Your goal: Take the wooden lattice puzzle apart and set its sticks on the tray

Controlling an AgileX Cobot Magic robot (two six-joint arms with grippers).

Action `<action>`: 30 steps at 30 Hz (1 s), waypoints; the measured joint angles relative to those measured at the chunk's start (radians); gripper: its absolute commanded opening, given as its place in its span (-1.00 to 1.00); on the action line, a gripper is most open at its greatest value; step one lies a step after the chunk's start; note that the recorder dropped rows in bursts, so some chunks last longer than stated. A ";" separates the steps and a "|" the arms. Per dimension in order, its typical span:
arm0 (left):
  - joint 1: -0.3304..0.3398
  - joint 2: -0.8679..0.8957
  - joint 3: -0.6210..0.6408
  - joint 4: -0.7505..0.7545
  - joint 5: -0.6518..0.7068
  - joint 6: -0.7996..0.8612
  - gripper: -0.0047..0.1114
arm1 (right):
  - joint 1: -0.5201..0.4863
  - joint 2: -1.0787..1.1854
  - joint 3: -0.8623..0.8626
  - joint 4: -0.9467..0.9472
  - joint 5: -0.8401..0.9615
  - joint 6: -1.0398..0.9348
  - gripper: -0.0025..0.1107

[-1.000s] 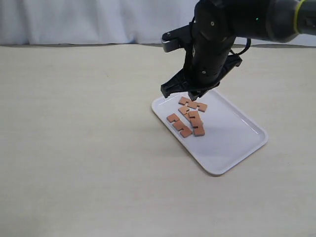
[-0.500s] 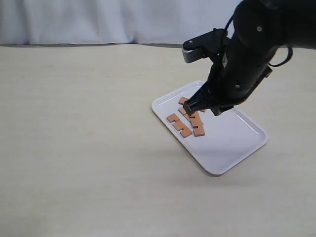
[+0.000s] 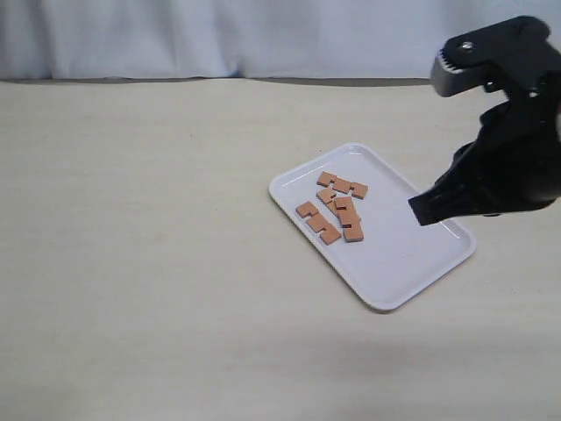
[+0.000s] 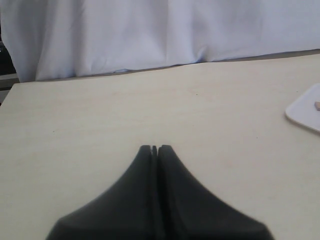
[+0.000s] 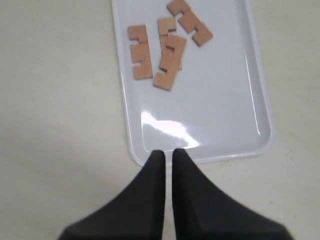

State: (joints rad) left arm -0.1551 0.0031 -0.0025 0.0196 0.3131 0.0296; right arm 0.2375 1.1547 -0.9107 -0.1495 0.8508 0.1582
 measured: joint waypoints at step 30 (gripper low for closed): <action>0.000 0.000 0.000 0.000 0.000 0.000 -0.92 | 0.000 -0.411 0.425 0.000 -0.615 0.000 -0.88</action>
State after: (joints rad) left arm -0.1551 0.0031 -0.0025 0.0196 0.3131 0.0296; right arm 0.2375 0.7432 -0.4854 -0.1495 0.2359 0.1582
